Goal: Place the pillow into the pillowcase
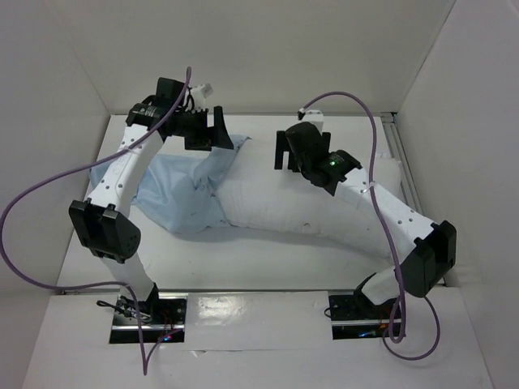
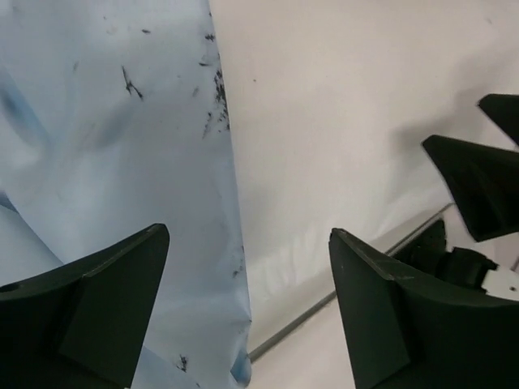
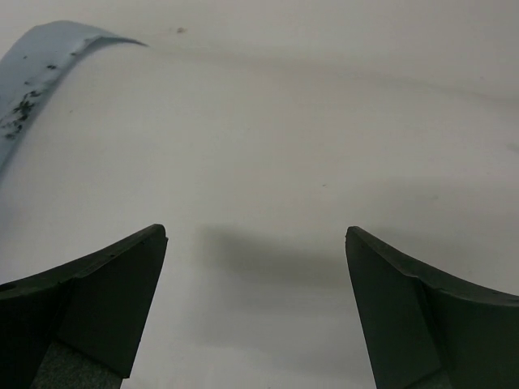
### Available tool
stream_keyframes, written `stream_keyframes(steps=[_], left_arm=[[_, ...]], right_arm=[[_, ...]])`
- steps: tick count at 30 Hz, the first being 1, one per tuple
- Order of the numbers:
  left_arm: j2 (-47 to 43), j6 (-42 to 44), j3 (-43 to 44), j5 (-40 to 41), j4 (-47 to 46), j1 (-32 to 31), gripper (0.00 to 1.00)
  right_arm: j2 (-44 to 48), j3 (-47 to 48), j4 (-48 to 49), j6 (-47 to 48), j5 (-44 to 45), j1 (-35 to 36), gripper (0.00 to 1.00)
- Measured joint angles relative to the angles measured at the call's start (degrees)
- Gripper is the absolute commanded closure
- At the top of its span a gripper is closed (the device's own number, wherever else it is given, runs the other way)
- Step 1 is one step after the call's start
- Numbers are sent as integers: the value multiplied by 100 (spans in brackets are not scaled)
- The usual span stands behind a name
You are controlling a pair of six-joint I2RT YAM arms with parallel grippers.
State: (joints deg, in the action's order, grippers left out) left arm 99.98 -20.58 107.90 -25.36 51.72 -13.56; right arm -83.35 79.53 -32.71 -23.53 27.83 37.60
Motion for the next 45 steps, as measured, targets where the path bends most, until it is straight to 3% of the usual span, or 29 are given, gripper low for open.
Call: stream_keyframes(steps=[3, 8, 12, 15, 16, 17, 22, 25, 26, 29, 30, 34, 38, 39, 40, 41, 42, 43, 45], left_arm=[[192, 105, 260, 317, 26, -125, 5], [813, 125, 824, 1502, 13, -678, 4], [1541, 138, 1193, 2107, 39, -997, 10], [1982, 122, 1296, 2420, 79, -1043, 32], [2072, 94, 1333, 2509, 105, -1043, 46], [2138, 55, 1416, 2599, 160, -1045, 53], [2243, 83, 2094, 3056, 323, -1047, 69], [2243, 76, 2262, 3233, 330, -1047, 92], [2243, 83, 2262, 3276, 341, -1047, 100], [2275, 98, 2260, 3289, 435, -1043, 100], [2284, 101, 2260, 3230, 461, -1045, 100], [2271, 109, 2260, 2734, 409, -1139, 100], [2267, 101, 2260, 1982, 282, -1270, 100], [2264, 101, 2262, 1882, 264, -1281, 100], [2262, 101, 2262, 1797, 249, -1290, 100], [2260, 101, 2262, 1727, 232, -1292, 100], [2260, 101, 2262, 1674, 221, -1292, 100], [2260, 90, 2262, 1617, 214, -1290, 100], [2258, 83, 2262, 1530, 177, -1272, 100]], right_arm=[[-48, 199, -260, -7, -101, -321, 0], [-214, 459, -542, -46, -507, -769, 0], [-446, 448, -669, -81, -811, -839, 0], [-664, 258, -651, -111, -1069, -839, 0], [-713, 170, -619, -133, -1123, -839, 0], [-754, 74, -555, -157, -1187, -831, 2], [-787, -50, -422, -258, -1224, -824, 5], [-787, -50, -409, -258, -1224, -824, 8], [-787, -50, -407, -258, -1224, -824, 11], [-787, -63, -345, -243, -1246, -824, 53], [-787, -79, -302, -229, -1266, -824, 74], [-841, -101, -96, -210, -1399, -824, 100], [-1075, -92, 74, -186, -1543, -824, 100], [-1099, -92, 98, -170, -1574, -824, 92], [-1097, -92, 103, -170, -1589, -824, 69], [-1045, -83, 94, -170, -1585, -824, 15], [-973, -76, 92, -179, -1563, -824, 4], [-890, -66, 57, -164, -1537, -822, 0], [-675, 0, -50, -136, -1405, -815, 0]])
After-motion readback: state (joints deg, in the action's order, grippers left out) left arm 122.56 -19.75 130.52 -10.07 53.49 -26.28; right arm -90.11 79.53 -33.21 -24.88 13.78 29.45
